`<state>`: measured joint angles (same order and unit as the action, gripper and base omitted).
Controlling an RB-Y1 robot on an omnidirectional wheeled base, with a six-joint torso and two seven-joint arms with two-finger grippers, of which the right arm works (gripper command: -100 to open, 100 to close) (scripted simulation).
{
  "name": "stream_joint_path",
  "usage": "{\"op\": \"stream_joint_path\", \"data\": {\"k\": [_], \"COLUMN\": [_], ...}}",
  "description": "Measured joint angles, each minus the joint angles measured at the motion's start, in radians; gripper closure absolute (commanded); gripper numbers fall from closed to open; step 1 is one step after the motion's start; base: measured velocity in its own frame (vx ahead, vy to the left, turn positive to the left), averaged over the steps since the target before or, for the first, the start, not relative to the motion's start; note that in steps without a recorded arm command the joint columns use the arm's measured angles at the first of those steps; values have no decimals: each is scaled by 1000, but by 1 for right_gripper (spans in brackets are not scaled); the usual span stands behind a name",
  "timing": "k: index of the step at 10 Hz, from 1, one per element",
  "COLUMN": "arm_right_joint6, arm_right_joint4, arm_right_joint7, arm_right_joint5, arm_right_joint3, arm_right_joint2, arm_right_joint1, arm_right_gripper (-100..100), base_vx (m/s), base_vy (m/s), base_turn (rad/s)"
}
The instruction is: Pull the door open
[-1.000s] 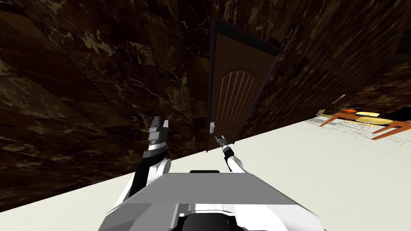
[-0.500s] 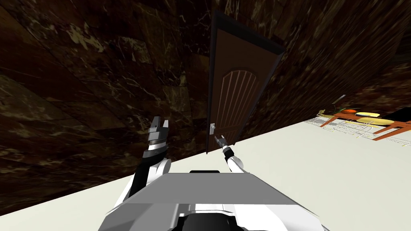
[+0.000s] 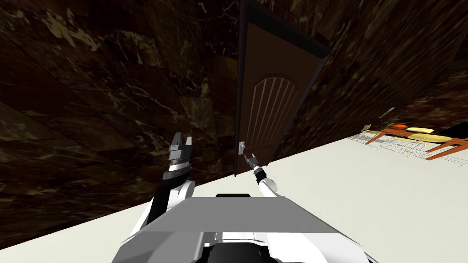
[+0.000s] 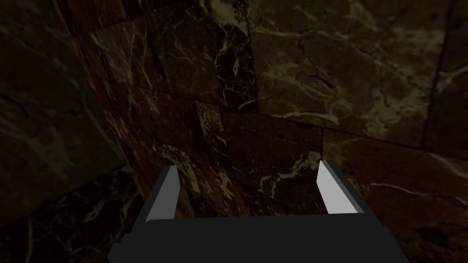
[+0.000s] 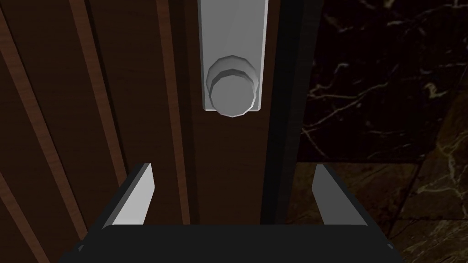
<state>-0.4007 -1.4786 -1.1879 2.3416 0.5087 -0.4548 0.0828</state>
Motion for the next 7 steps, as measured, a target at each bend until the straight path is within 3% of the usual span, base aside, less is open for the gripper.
{"op": "stream_joint_path", "data": {"k": [2,4,5,7], "arm_right_joint6": [-15,-37,-53,-65], "arm_right_joint4": [29,83,100,128], "arm_right_joint7": [-16,-49,-66,-82], "arm_right_joint5": [-22,-51,-64,-92], "arm_right_joint3": [-17,-36,-44,-67], "arm_right_joint2": [-24,-61,-84,-110], "arm_right_joint1": [-7,-31,-29,-38], "arm_right_gripper": [-100,-100,-100,-100], "base_vx": [-15,51,70,82], "base_vy": [115,148,87,35], "base_turn": [217,298,216,169]}}
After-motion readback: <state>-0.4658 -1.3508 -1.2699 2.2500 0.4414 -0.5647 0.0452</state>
